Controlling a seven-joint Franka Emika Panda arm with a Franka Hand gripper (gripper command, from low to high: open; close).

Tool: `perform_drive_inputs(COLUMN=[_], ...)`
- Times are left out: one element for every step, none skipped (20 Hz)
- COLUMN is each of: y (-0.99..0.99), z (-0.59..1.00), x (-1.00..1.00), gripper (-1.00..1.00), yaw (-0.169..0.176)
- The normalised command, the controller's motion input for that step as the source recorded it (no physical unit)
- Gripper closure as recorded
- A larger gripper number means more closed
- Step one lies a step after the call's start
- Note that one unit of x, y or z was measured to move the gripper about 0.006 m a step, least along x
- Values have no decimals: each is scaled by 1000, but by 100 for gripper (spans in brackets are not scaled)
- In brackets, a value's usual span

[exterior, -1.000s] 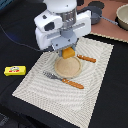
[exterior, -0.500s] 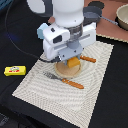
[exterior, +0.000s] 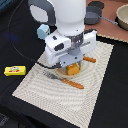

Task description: Place the bread, butter, and milk from the table onto the serving area.

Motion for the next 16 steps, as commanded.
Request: perform_drive_inputs(y=[220, 140, 111, 89, 49, 34, 11, 0, 0, 0, -54, -154, -229, -280, -349, -377], z=[900, 820, 769, 711, 597, 540, 469, 420, 351, 286, 203, 100, 9, 0, 0, 0], x=[-337, -534, -626, -669, -766, -829, -909, -949, -1000, -1000, -1000, -1000, -1000, -1000, -1000, -1000], gripper=[-100, -100, -100, -100, -100, -100, -100, -100, -100, -100, -100, -100, -100, -100, -100, -100], yaw=[96, 90, 79, 77, 74, 61, 45, 34, 18, 6, 0, 0, 0, 0, 0, 0])
